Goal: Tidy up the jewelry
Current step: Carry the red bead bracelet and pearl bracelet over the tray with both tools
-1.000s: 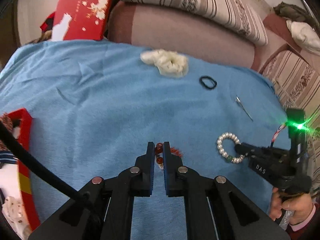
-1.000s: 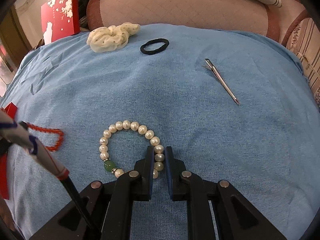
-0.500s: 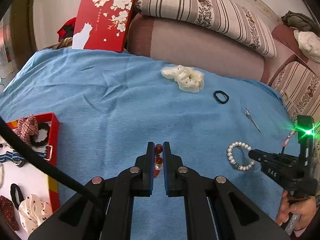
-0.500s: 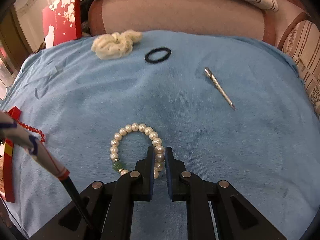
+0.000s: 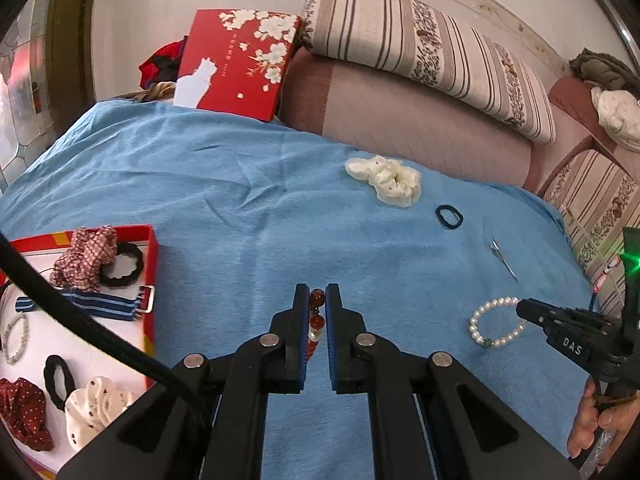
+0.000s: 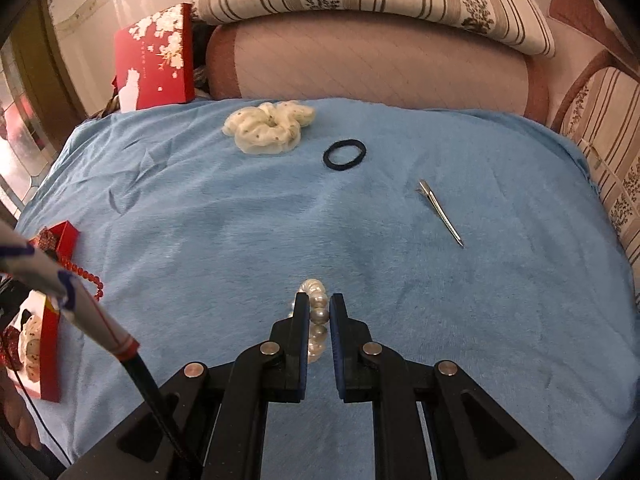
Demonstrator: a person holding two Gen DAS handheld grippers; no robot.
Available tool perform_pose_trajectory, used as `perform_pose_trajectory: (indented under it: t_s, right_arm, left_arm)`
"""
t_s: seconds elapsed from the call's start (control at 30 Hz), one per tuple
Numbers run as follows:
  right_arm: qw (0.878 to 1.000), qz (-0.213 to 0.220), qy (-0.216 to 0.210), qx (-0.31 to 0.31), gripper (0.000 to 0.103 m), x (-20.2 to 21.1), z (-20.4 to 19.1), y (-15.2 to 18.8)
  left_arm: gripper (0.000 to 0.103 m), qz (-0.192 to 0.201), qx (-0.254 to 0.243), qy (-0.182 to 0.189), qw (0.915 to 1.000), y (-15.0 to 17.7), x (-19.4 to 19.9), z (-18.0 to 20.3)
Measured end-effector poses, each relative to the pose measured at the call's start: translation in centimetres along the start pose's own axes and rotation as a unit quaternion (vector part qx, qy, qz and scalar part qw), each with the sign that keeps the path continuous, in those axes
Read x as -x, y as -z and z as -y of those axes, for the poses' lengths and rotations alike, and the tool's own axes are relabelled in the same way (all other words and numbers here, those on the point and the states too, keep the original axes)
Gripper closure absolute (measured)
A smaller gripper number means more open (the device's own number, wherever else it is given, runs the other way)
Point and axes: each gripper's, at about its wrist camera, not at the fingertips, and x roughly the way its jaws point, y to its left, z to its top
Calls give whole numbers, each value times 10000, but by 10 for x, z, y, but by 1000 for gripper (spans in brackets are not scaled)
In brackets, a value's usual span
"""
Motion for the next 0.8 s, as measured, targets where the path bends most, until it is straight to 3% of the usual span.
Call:
perform_pose_trajectory:
  t_s: [0.4,0.63,0.8]
  right_arm:
    - [9985,189,-345,373,92,30,-45,0]
    - [9952,202,-673,686,92,37,-88,3]
    - [9918,197,-857,928,92,40,-117,5]
  left_arm:
    - [96,313,499,-112,9982,-5,40,-51]
    - [96,425,1233,-206,9912,-3,67,-122]
    - [96,560,1885,-214,9802,4,85,-178]
